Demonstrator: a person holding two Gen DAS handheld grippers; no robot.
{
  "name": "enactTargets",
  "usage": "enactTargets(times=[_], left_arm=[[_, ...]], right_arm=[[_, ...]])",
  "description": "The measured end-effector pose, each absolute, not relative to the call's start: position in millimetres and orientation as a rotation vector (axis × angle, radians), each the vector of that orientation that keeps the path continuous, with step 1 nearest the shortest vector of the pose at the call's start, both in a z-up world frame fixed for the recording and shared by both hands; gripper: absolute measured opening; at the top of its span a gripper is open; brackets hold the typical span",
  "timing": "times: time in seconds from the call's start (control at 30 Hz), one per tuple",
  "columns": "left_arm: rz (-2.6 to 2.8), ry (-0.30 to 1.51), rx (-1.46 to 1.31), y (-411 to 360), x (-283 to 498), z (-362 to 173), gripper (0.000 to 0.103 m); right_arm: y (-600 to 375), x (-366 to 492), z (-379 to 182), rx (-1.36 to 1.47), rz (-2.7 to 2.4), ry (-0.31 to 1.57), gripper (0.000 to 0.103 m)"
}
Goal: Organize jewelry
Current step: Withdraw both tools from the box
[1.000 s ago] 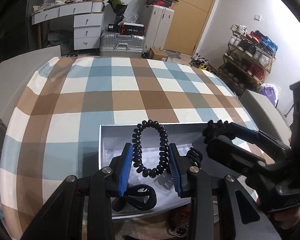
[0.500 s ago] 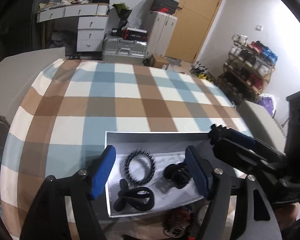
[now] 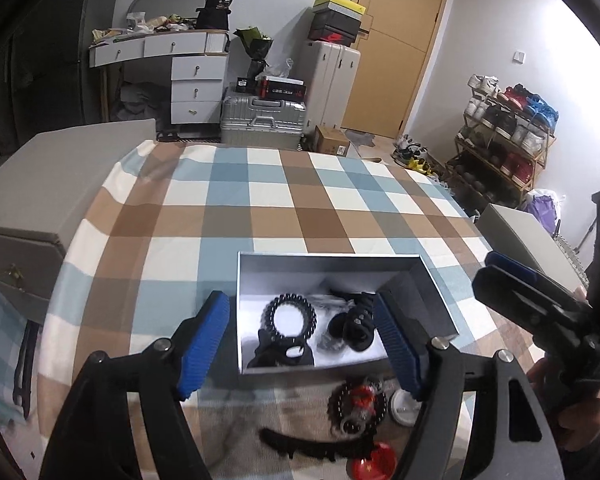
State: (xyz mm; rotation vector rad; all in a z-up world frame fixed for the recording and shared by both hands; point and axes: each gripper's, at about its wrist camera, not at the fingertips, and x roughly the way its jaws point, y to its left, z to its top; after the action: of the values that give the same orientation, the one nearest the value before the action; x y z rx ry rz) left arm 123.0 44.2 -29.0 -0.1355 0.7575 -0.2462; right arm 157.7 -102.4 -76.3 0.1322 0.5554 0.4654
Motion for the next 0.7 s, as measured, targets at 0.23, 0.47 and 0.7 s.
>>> enactTargets(times=[0.23,0.47,0.7], left_arm=[[-0.204,0.733,-0.142,41.5,95.1,-32.4,0.078],[-0.191,0.714,-0.135,35.8,74.1,-32.0,0.082],[-0.168,0.737,-0.115,35.2,53.7,-46.0,0.082]], right_arm=[[-106.0,124.0,-77.6,0.089,0.437,0.526,0.103],[-106.4,94.4,-75.3,0.058,0.401,0.512,0.103],[-105.5,69.8,-70.1,-0.027,0.298,0.48,0.103]])
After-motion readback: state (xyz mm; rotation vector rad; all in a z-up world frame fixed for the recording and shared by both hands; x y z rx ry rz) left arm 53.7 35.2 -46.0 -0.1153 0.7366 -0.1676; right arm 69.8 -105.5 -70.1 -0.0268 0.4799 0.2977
